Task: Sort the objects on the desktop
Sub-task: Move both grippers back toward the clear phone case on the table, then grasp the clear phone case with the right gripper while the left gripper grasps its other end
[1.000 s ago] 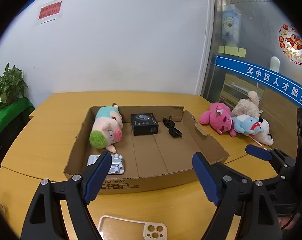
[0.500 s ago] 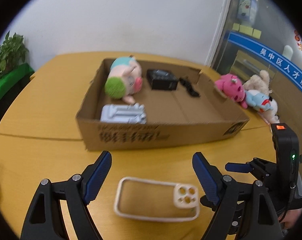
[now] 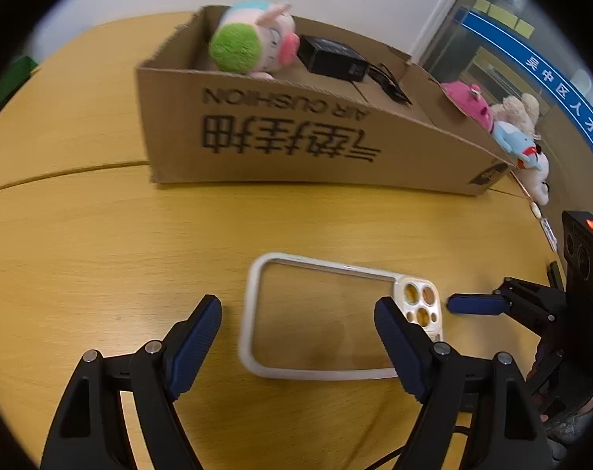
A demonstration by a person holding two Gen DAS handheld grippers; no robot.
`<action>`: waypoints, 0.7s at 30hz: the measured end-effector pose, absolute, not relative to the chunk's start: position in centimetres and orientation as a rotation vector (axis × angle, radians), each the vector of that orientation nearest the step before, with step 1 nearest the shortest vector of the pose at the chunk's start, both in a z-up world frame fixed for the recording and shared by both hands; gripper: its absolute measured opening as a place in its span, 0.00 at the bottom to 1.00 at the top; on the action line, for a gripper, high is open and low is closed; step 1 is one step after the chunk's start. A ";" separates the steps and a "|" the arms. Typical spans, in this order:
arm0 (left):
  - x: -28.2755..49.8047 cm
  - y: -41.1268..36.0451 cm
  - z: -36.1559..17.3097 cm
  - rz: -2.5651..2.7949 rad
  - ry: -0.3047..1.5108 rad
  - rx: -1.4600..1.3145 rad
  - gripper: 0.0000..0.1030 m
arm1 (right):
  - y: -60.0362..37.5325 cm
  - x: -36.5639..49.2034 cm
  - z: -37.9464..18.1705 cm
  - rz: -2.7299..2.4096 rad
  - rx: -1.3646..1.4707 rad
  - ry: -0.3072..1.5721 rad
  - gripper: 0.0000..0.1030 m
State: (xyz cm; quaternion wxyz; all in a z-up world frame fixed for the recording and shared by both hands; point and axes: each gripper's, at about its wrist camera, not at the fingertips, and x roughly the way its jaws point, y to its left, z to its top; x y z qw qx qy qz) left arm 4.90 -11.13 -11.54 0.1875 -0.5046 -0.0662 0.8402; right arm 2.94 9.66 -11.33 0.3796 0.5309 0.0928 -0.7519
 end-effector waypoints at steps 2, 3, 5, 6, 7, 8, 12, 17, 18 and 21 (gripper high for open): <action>4.8 -10.6 -12.0 2.330 -0.197 -1.432 0.74 | 10.0 2.7 -11.3 -1.884 1.352 0.157 0.84; 4.7 -10.4 -12.1 2.316 -0.205 -1.437 0.74 | 10.1 2.5 -11.3 -1.881 1.349 0.138 0.84; 4.6 -10.1 -12.1 2.327 -0.200 -1.439 0.74 | 10.3 2.0 -11.2 -1.881 1.341 0.090 0.85; 4.7 -9.9 -12.0 2.328 -0.207 -1.436 0.74 | 10.6 1.8 -11.2 -1.885 1.342 0.071 0.85; 4.5 -9.9 -11.8 2.329 -0.219 -1.430 0.74 | 10.7 1.6 -11.1 -1.886 1.343 0.057 0.85; 4.5 -9.8 -11.5 2.329 -0.245 -1.413 0.74 | 11.2 1.5 -11.0 -1.889 1.337 0.032 0.85; 5.0 -8.1 -9.4 2.235 -0.353 -1.283 0.65 | 12.6 1.6 -9.1 -1.884 1.248 -0.034 0.80; 4.8 -5.5 -9.6 2.300 -0.162 -1.358 0.65 | 12.9 1.4 -9.2 -1.979 1.282 0.070 0.81; 4.6 -5.9 -9.8 2.298 -0.175 -1.369 0.65 | 13.6 1.3 -9.3 -1.989 1.292 0.057 0.81; 4.2 -7.4 -10.7 2.319 -0.172 -1.423 0.66 | 15.3 1.9 -8.8 -2.040 1.282 0.117 0.81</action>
